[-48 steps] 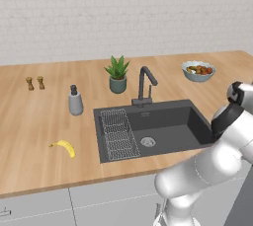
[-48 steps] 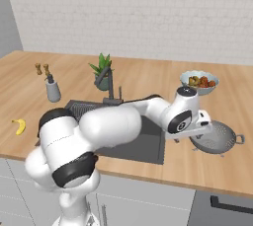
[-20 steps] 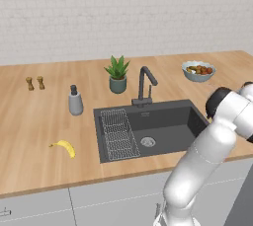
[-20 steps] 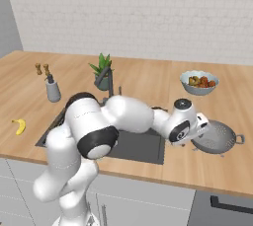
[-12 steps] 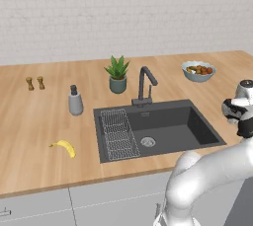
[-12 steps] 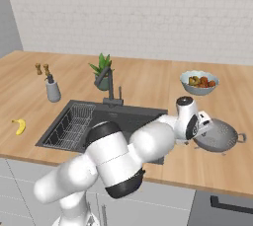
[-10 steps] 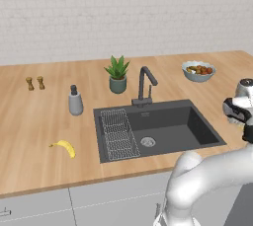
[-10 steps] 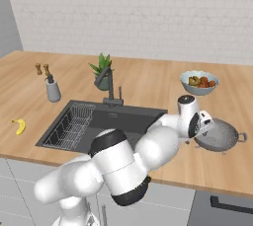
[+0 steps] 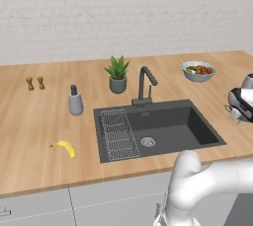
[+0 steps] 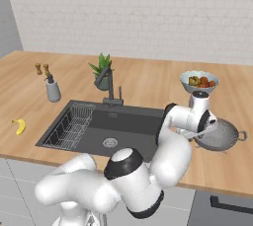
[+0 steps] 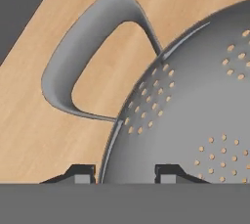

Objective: Put the colander in the sink, put the banana in the colander, and turn on the sink faucet and pour water over the colander.

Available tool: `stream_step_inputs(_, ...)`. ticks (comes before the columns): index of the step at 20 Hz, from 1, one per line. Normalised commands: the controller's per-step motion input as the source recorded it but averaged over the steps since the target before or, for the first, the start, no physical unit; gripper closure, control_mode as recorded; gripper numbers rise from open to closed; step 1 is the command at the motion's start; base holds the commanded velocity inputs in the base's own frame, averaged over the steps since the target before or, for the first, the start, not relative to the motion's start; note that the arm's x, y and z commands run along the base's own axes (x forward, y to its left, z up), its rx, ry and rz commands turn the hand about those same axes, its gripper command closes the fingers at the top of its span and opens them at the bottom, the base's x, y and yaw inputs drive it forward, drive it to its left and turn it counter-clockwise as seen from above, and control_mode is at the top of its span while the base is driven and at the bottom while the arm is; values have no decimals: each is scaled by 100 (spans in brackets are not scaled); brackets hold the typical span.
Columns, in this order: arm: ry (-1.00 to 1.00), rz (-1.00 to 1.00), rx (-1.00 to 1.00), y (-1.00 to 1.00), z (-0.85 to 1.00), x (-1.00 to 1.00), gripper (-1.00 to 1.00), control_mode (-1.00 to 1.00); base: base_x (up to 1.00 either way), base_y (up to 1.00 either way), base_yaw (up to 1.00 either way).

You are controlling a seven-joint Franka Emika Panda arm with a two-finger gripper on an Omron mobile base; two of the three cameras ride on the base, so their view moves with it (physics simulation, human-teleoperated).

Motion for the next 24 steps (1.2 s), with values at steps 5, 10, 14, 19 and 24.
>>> stream_step_inputs(5,-2,20,12,15,0,-37,100,-100,0,0,0)
stream_step_inputs(10,-10,32,0,53,0,-39,100,-100,0,0,0)
stream_step_inputs(14,-13,45,-4,64,4,-33,100,-100,0,0,0)
stream_step_inputs(19,-11,64,-1,71,6,-17,100,-100,0,0,0)
stream_step_inputs(24,-13,73,-1,72,8,-4,100,-100,0,0,0)
